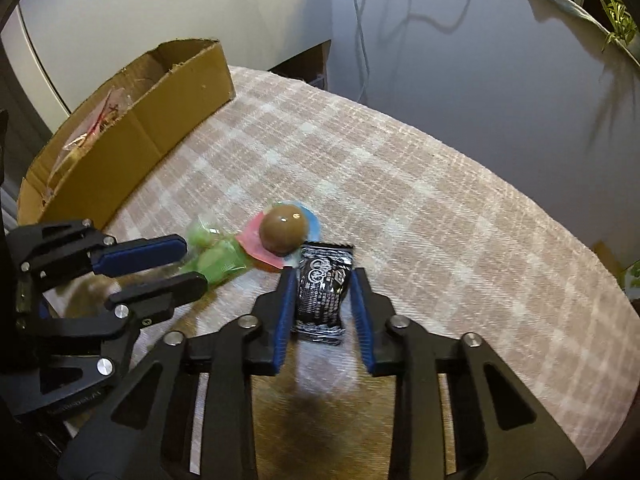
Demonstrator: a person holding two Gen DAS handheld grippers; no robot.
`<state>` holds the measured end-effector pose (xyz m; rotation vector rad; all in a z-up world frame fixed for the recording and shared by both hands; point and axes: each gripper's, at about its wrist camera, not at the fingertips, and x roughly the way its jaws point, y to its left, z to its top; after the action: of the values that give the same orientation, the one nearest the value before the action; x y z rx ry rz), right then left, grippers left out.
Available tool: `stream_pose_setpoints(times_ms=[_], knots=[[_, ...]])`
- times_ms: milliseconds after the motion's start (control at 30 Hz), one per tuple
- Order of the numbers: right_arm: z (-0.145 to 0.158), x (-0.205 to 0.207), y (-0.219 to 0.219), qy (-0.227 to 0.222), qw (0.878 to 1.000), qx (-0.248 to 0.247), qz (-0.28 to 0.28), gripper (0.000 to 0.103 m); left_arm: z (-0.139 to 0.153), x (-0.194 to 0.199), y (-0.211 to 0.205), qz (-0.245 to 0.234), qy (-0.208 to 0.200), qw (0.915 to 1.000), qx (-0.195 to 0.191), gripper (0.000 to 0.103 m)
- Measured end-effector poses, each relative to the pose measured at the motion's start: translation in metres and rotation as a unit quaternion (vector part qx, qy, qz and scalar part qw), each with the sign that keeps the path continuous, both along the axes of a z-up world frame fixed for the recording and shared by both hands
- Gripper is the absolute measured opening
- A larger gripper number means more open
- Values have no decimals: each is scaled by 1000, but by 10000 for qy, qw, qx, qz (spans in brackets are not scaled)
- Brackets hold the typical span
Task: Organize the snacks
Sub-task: 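Grasp the green jelly with the left tool while the right tool grasps the black-wrapped candy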
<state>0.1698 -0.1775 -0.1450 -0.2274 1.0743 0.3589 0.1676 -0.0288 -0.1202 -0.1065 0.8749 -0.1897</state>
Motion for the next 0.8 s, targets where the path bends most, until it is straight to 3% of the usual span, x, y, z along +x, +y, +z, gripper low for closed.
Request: stream_pose_setpoints(times_ms=[367,800], knots=[[-1,-2,-2,-95,9999,-17,60,26,-5,8,-20,-182,44,9984,535,20],[9,-14,-13,-155,9996,217,-125,25,9,-9,-11,-70,-110,9997,212,19]])
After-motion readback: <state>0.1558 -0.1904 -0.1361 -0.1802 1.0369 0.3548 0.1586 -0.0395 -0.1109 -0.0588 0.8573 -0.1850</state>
